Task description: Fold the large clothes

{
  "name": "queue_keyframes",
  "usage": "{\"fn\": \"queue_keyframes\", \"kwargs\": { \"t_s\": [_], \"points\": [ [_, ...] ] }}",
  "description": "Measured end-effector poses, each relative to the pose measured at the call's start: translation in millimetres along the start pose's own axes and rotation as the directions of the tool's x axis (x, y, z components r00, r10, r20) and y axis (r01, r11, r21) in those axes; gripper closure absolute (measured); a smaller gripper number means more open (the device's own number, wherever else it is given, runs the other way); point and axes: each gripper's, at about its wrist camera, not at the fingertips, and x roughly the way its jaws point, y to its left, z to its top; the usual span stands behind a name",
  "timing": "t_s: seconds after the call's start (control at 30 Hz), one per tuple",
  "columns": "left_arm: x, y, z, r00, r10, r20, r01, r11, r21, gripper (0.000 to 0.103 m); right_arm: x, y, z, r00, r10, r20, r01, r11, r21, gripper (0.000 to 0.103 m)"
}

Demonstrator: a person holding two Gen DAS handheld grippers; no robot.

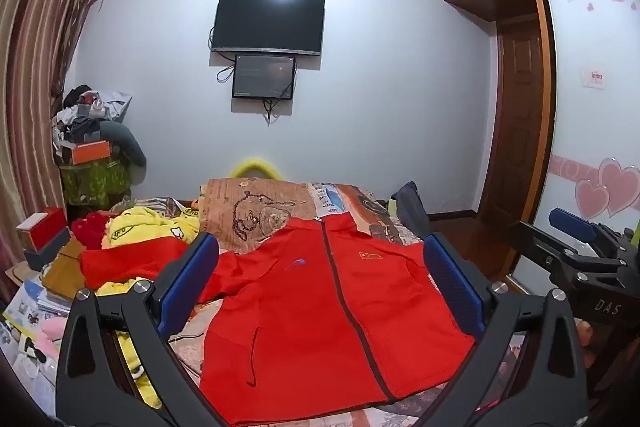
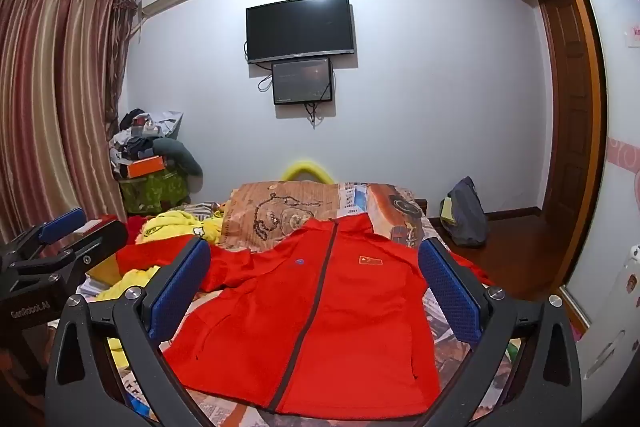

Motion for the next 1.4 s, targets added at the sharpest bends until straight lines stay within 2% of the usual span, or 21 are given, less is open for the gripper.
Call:
{"fn": "queue_keyframes", "kwargs": {
  "t_s": [0.23,0.3,0.9,0.97,1.4],
  "points": [
    [5.9,-37.1,-1.7,0.999,0.035,-0.014,-0.035,0.999,0.024,0.000,-3.0,-0.2,0.5,1.000,0.004,0.010,-0.004,1.000,0.000,0.000],
    [6.0,11.8,-4.7,1.000,-0.016,-0.008,0.015,0.998,-0.066,0.000,-0.4,-0.5,0.5,1.000,0.004,0.004,-0.004,1.000,-0.001,0.000],
    [12.3,25.4,-13.4,1.000,-0.021,-0.014,0.020,0.998,-0.061,0.000,2.2,-4.4,0.8,1.000,0.001,-0.006,-0.001,1.000,0.009,0.000],
    [13.4,10.1,-7.8,1.000,-0.019,-0.017,0.018,0.998,-0.059,0.000,2.5,-4.7,1.0,1.000,0.001,-0.008,-0.001,1.000,0.012,0.000],
    [14.4,7.6,-8.8,0.999,-0.027,-0.020,0.025,0.998,-0.055,0.000,4.4,-7.8,-2.0,1.000,0.001,-0.013,-0.001,1.000,0.022,0.000]
  ]
}}
